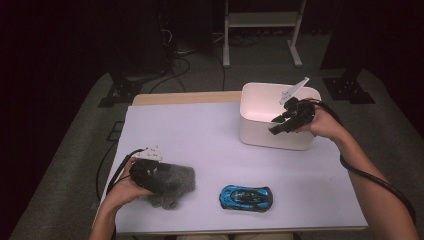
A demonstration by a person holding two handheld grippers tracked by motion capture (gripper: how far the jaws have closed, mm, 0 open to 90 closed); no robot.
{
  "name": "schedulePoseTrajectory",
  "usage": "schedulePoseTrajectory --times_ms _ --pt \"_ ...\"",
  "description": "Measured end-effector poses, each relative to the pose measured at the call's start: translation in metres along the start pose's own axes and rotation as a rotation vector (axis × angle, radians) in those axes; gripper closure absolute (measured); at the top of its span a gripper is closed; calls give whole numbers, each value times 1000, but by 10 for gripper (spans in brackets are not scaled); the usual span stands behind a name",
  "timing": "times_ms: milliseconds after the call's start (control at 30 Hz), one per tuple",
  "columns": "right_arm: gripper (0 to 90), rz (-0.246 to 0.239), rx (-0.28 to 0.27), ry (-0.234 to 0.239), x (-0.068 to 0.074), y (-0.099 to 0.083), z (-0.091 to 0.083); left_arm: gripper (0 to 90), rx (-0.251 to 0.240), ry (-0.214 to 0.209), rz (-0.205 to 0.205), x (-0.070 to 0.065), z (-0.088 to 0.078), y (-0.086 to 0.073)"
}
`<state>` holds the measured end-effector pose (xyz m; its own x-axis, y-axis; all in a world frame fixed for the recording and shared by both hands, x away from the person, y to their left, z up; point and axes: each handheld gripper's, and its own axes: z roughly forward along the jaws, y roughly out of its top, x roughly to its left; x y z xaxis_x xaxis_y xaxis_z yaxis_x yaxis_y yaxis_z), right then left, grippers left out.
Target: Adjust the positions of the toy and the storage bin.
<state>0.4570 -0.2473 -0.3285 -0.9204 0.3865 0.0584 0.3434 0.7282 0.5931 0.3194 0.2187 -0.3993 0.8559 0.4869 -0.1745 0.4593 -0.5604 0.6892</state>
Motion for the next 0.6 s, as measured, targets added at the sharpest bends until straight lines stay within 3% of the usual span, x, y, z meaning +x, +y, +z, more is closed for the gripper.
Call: schedulePoseTrajectory --times_ms 433,600 --pt "819 -26 18 11 0 5 4 157 -5 2 -7 0 -2 -1" --pt "827 -22 30 9 1 6 5 156 -7 2 -7 1 -2 -2"
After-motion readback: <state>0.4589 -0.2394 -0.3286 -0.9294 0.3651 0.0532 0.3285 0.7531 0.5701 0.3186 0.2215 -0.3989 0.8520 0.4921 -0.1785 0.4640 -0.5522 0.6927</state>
